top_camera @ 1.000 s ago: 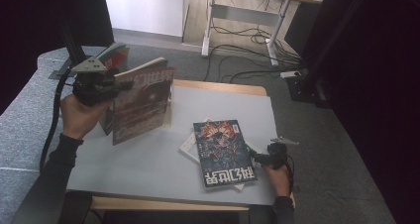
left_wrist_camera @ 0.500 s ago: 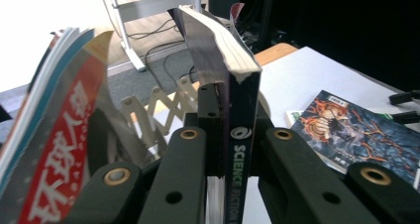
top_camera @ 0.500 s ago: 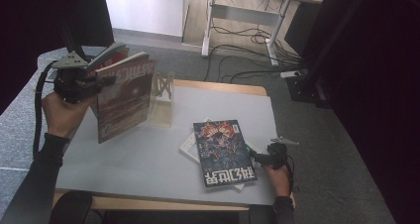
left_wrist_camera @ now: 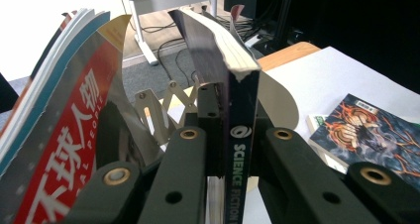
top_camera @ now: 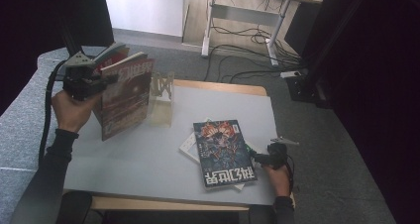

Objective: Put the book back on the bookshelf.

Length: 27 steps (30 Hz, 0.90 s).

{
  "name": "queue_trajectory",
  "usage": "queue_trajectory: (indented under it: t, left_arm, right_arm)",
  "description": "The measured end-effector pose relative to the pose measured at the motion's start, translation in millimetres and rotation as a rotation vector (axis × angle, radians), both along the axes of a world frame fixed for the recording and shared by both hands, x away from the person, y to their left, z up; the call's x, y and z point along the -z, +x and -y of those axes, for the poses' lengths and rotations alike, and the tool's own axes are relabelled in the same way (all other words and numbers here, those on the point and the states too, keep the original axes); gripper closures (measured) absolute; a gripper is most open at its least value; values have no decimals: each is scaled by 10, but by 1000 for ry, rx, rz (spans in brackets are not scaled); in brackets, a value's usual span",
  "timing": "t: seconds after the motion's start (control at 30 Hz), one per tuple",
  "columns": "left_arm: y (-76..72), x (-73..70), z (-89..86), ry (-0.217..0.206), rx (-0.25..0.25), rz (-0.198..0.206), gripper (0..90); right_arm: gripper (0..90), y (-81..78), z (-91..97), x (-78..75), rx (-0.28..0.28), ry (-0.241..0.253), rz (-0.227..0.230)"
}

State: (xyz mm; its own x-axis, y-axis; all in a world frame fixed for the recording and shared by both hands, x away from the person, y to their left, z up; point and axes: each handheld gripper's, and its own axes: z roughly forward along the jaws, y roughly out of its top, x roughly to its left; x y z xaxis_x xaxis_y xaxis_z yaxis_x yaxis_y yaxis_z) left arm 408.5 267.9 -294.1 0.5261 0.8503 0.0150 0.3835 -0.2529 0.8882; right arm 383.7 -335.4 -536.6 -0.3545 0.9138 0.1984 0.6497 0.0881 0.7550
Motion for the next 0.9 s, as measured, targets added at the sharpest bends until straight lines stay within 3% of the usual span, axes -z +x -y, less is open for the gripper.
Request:
queue_trajectory:
  t: [0.47, 0.9]
  left_arm:
    - [272, 104, 80, -35, -30, 22, 842]
    - [436, 348, 216, -21, -53, 99, 843]
  right_arm:
    - [24, 0, -1, 0, 1, 1, -1]
    - [25, 1, 1, 1, 1, 1, 1]
